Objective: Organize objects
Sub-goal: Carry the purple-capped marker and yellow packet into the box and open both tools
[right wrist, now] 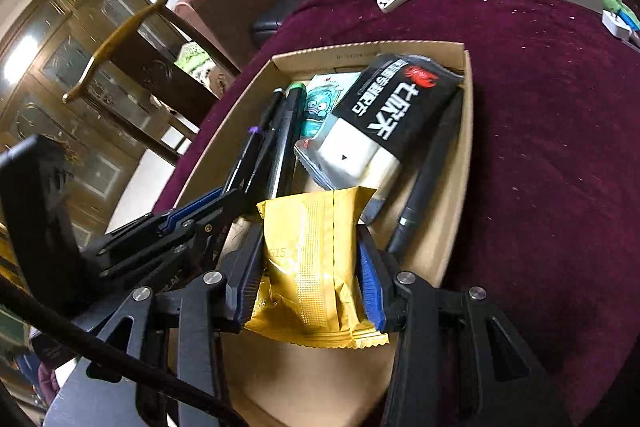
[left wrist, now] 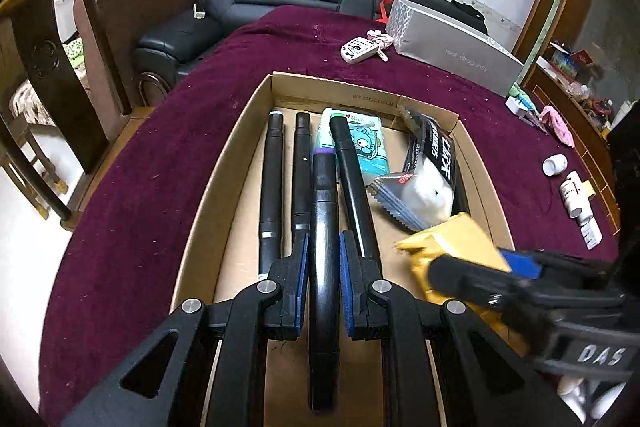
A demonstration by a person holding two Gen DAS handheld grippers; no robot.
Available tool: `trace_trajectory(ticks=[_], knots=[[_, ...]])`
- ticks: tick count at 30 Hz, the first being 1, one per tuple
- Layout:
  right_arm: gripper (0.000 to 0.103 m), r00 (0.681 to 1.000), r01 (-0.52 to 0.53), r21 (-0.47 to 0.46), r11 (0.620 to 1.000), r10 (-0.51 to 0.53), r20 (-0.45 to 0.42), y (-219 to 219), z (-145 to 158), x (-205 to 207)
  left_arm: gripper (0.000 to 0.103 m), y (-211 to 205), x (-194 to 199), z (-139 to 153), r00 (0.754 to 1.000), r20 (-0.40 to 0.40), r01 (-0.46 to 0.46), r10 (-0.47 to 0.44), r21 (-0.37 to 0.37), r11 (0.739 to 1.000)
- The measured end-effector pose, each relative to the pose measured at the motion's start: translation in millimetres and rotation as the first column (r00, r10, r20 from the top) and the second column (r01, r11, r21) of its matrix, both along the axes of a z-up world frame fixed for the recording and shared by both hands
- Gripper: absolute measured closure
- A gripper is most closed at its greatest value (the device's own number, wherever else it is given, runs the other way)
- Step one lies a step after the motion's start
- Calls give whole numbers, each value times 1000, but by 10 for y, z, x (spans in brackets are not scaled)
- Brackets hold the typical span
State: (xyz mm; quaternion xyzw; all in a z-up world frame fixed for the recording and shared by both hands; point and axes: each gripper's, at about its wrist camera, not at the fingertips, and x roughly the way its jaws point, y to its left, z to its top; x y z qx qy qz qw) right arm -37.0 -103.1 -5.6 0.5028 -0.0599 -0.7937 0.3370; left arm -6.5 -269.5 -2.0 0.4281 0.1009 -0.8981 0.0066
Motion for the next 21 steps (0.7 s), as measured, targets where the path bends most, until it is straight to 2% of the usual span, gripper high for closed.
trace_trajectory(ticks=[7, 13, 16, 18, 21], knots=[[61, 1000, 6, 36, 999, -5, -29, -93, -57, -38, 91, -45, 13, -8, 1000, -20, -14, 15, 31, 999], [59, 999, 11, 39, 999, -9, -41, -130, -44, -25, 90, -155, 164, 147, 996, -70, -58, 64, 76, 995], [58, 999, 12, 31, 999, -11, -38, -119, -39, -19, 79, -200, 295, 285, 990, -111, -80, 89, 88, 993], [58, 999, 11, 28, 1000, -10, -42, -113, -23, 0, 67, -226, 403, 367, 984, -135, -102, 113, 90, 991], [58, 998, 16, 25, 1000, -15, -62, -68, 44, 45, 67, -218, 518, 438, 978, -156, -122, 134, 87, 989]])
